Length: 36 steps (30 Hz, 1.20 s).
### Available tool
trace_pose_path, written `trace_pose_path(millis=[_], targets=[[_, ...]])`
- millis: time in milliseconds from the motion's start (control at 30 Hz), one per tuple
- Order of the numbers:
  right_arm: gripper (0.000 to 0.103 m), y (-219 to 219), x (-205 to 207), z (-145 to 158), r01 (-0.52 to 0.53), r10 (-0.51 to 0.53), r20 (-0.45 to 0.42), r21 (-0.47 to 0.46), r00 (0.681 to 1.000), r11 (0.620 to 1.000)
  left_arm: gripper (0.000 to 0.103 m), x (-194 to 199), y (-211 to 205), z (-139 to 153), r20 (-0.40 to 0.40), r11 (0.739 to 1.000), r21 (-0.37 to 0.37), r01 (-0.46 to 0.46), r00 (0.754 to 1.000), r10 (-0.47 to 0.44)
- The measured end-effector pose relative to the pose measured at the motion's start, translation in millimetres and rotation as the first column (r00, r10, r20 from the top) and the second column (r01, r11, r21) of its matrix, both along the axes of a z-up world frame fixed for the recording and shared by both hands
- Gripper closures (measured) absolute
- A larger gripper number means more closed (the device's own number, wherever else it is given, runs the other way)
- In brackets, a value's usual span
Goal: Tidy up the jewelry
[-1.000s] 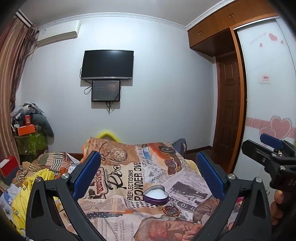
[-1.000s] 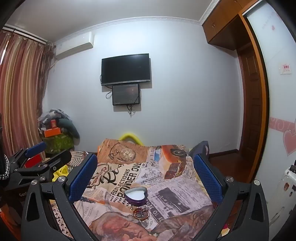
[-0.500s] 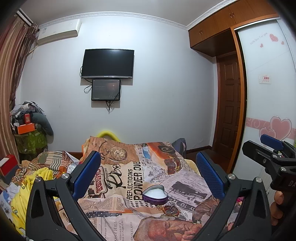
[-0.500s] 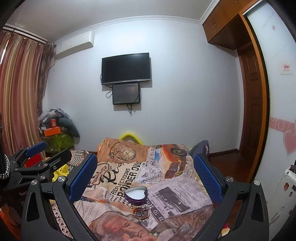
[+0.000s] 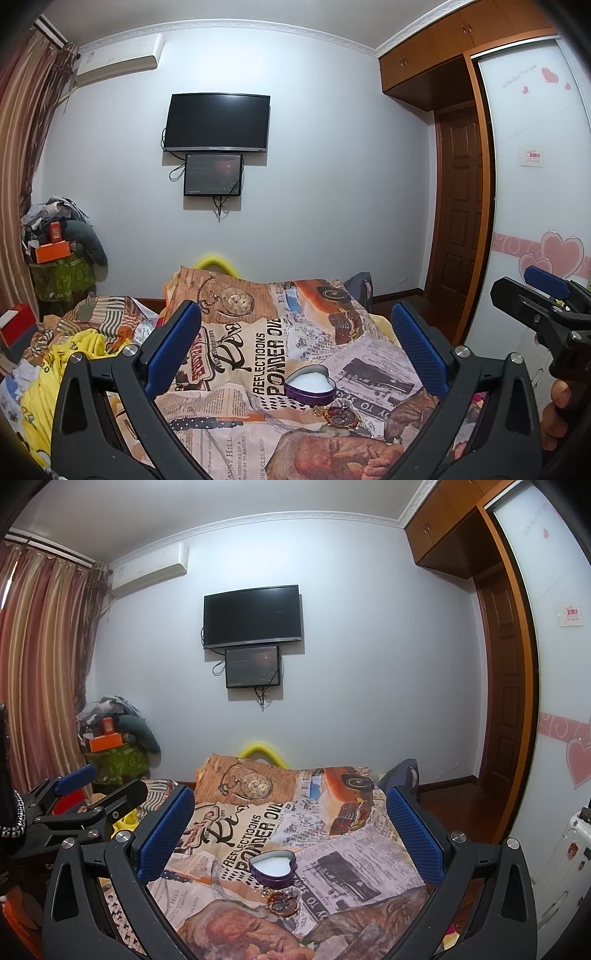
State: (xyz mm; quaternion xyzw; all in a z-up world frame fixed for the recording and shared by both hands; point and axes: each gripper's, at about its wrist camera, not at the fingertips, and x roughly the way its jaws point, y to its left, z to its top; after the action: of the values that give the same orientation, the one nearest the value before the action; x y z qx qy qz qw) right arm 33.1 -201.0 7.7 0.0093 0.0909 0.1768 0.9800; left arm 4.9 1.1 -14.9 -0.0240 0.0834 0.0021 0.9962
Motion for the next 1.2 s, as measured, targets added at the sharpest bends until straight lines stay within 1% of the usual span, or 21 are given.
trace_pose_path(millis=[867, 1033, 1200], targets=[[0.000, 2, 0, -6, 0.001, -0.001, -0.007, -0.003, 1.000, 1.000, 0.000, 5, 4, -3, -0.020, 1.000, -0.023, -0.003, 1.000, 0.002], [0.000, 2, 4, -12, 0.002, -0.002, -0.021, -0.005, 1.000, 1.000, 0.000, 10, 5, -5, -0.032, 1.000, -0.026, -0.002, 1.000, 0.001], [0.000, 1, 10, -11, 0.002, -0.003, -0.039, -0.006, 0.999, 1.000, 0.000, 17, 5, -9, -0.049, 1.000, -0.028, -0.002, 0.999, 0.001]])
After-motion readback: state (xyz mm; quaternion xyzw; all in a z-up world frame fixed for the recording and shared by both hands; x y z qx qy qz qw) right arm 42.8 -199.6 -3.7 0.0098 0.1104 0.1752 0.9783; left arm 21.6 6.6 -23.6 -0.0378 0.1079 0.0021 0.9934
